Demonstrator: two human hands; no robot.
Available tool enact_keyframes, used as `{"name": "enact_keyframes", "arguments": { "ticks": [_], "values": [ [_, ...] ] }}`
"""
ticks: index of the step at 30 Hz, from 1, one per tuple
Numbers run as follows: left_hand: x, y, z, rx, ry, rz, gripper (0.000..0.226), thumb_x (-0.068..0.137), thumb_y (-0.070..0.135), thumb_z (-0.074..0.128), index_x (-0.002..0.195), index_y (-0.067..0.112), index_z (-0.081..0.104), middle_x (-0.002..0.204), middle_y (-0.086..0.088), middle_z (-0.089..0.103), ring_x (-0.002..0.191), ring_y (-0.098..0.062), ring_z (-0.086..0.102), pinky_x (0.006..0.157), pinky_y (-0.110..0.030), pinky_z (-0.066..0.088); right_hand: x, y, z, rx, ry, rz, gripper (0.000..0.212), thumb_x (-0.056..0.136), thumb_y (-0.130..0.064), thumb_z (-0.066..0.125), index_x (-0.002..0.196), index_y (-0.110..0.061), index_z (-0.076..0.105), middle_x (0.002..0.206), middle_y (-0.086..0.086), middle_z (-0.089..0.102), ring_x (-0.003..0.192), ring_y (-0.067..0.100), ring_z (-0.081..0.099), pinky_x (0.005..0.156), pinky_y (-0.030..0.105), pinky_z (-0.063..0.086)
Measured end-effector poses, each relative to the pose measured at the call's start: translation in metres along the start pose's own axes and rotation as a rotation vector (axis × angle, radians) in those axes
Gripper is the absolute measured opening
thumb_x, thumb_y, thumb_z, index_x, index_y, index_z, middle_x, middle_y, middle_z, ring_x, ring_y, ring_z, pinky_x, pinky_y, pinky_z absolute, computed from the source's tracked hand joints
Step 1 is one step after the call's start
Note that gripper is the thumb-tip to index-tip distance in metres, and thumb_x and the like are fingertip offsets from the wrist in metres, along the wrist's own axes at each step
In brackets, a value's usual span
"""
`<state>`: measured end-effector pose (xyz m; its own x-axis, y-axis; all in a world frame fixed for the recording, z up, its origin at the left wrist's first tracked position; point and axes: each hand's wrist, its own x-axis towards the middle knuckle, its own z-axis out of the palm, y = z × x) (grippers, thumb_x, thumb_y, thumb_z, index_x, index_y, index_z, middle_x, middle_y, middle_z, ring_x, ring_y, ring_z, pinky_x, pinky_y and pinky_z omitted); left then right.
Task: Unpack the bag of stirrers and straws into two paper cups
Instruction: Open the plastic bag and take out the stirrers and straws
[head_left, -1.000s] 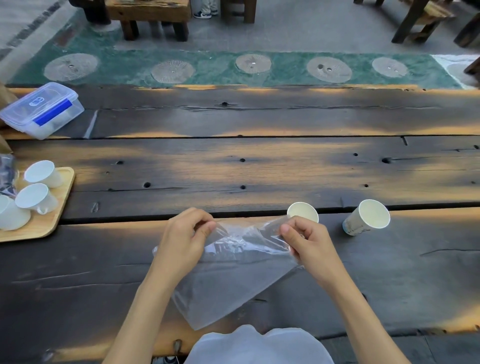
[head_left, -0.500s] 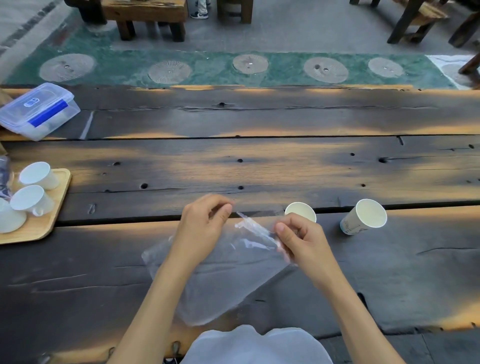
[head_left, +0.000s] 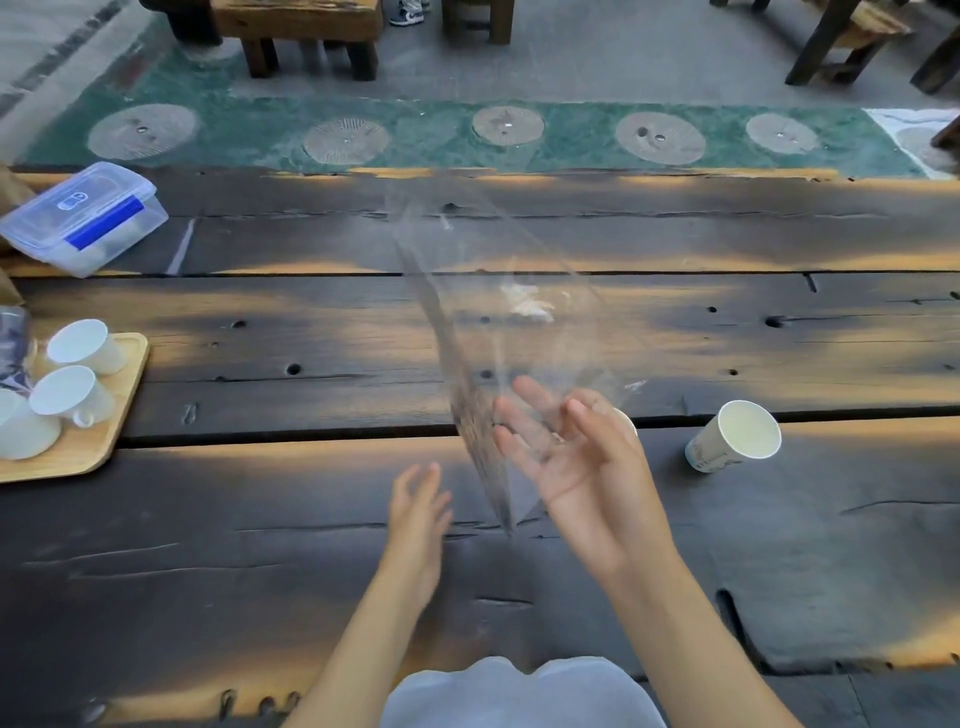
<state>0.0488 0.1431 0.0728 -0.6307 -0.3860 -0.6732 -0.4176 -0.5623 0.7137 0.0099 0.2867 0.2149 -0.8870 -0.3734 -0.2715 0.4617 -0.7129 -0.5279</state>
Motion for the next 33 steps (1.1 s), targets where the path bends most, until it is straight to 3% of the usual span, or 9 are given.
{"name": "enact_keyframes", "arguments": {
  "ticks": [5, 9, 11, 14, 18, 23, 27, 30, 33],
  "values": [
    [0.01, -0.007, 0.017, -0.284, -0.336, -0.284, 0.079, 0.088, 0.06, 0.054, 0.147, 0.01, 0.039, 0.134, -0.024, 0.061, 0.129, -0.037, 0.055, 0.115, -0.051, 0.034, -0.008, -0.005, 0.005, 0.169, 0.033, 0.06, 0.012, 0.09, -0.007, 0.05, 0.079, -0.011, 0.052, 0.11, 0.02, 0.072, 0.105, 0.036, 0.07, 0.083, 0.046, 0.059],
    [0.018, 0.005, 0.011, -0.363, -0.445, -0.234, 0.051, 0.099, 0.044, 0.042, 0.113, 0.007, 0.074, 0.108, -0.014, 0.076, 0.095, -0.026, 0.075, 0.074, -0.041, 0.062, -0.012, -0.021, -0.018, 0.087, 0.031, 0.0, 0.009, 0.087, -0.004, 0.054, 0.079, -0.01, 0.054, 0.113, 0.019, 0.07, 0.105, 0.037, 0.069, 0.083, 0.044, 0.057],
    [0.027, 0.008, -0.004, -0.334, -0.473, -0.172, 0.031, 0.095, 0.033, 0.055, 0.101, 0.012, 0.077, 0.103, -0.012, 0.076, 0.091, -0.027, 0.075, 0.077, -0.045, 0.061, -0.013, -0.033, -0.034, -0.018, 0.015, -0.053, 0.01, 0.08, -0.005, 0.065, 0.079, -0.011, 0.056, 0.115, 0.02, 0.069, 0.099, 0.037, 0.07, 0.082, 0.042, 0.057],
    [0.04, 0.016, -0.031, -0.28, -0.419, -0.062, 0.046, 0.064, 0.029, 0.09, 0.101, 0.012, 0.068, 0.097, -0.012, 0.069, 0.08, -0.026, 0.069, 0.078, -0.046, 0.056, -0.015, -0.06, -0.058, -0.19, 0.038, -0.105, 0.004, 0.086, -0.01, 0.056, 0.089, -0.013, 0.057, 0.114, 0.019, 0.069, 0.094, 0.039, 0.069, 0.08, 0.039, 0.058],
    [0.041, 0.032, -0.056, -0.191, -0.421, 0.043, 0.021, 0.087, 0.006, 0.06, 0.106, 0.013, 0.063, 0.078, -0.004, 0.071, 0.06, -0.016, 0.068, 0.052, -0.03, 0.058, -0.007, -0.105, -0.079, -0.32, 0.055, -0.106, 0.03, 0.098, -0.019, 0.034, 0.117, -0.013, 0.057, 0.124, 0.025, 0.065, 0.097, 0.044, 0.069, 0.08, 0.041, 0.059],
    [0.041, 0.043, -0.073, -0.114, -0.421, 0.074, 0.054, 0.084, 0.003, 0.059, 0.136, 0.013, 0.05, 0.084, -0.008, 0.068, 0.066, -0.02, 0.067, 0.057, -0.036, 0.06, 0.024, -0.111, -0.08, -0.897, 0.201, -0.178, 0.054, 0.091, -0.006, 0.063, 0.137, -0.028, 0.048, 0.1, 0.017, 0.071, 0.073, 0.024, 0.066, 0.07, 0.034, 0.057],
    [0.035, 0.045, -0.079, -0.078, -0.403, 0.095, 0.046, 0.082, 0.002, 0.061, 0.126, 0.012, 0.056, 0.083, -0.008, 0.068, 0.066, -0.02, 0.068, 0.059, -0.035, 0.061, 0.04, -0.089, -0.08, -1.193, 0.217, -0.31, 0.049, 0.093, 0.009, 0.049, 0.128, -0.026, 0.052, 0.086, 0.011, 0.068, 0.062, 0.02, 0.066, 0.062, 0.028, 0.059],
    [0.028, 0.044, -0.081, -0.046, -0.379, 0.132, 0.033, 0.08, 0.003, 0.063, 0.112, 0.009, 0.059, 0.081, -0.009, 0.068, 0.066, -0.02, 0.069, 0.06, -0.034, 0.061, 0.045, -0.079, -0.086, -1.162, 0.366, -0.299, 0.03, 0.091, 0.009, 0.046, 0.109, -0.006, 0.065, 0.081, 0.008, 0.068, 0.056, 0.013, 0.06, 0.058, 0.025, 0.056],
    [0.023, 0.042, -0.082, -0.019, -0.338, 0.146, 0.033, 0.075, 0.005, 0.068, 0.108, 0.009, 0.061, 0.083, -0.009, 0.071, 0.068, -0.019, 0.071, 0.062, -0.033, 0.062, 0.047, -0.074, -0.09, -1.115, 0.44, -0.214, 0.019, 0.092, -0.002, 0.054, 0.101, -0.007, 0.07, 0.075, 0.003, 0.066, 0.059, 0.011, 0.058, 0.064, 0.026, 0.052]
  ]
}}
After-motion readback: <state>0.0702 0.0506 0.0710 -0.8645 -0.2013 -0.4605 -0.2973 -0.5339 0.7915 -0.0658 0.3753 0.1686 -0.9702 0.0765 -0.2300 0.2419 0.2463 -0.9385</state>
